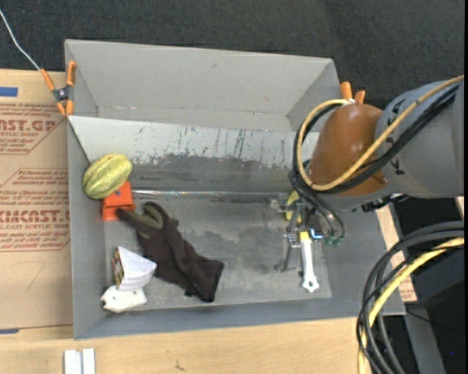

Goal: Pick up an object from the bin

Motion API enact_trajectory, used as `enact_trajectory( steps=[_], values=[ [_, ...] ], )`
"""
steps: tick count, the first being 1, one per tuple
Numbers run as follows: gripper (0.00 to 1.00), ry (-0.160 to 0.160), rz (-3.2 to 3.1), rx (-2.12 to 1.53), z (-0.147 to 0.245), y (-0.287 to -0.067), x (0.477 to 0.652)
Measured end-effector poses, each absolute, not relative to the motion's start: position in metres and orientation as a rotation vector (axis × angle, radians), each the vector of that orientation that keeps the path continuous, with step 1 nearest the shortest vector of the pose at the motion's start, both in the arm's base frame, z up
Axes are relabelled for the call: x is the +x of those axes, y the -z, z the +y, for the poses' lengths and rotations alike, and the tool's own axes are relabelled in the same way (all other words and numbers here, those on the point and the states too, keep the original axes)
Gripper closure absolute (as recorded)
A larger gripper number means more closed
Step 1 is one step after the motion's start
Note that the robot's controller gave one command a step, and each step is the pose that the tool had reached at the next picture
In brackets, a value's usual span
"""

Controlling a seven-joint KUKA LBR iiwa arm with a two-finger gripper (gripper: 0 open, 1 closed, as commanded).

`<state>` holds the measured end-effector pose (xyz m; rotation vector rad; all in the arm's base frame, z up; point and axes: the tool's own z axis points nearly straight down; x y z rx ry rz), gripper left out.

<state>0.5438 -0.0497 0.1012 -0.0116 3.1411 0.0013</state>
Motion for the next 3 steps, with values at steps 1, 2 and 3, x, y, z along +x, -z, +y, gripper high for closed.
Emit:
enact_trajectory(
  steps=[1, 2, 3],
  values=[
    [0.00, -0.002, 3.138, -0.006, -0.038, -0.101, 0.544],
    [0.00, -0.001, 3.126, -0.309, -0.043, -0.083, 0.524],
    [0.00, -0.004, 3.129, -0.243, -0.099, -0.079, 0.498]
  ],
)
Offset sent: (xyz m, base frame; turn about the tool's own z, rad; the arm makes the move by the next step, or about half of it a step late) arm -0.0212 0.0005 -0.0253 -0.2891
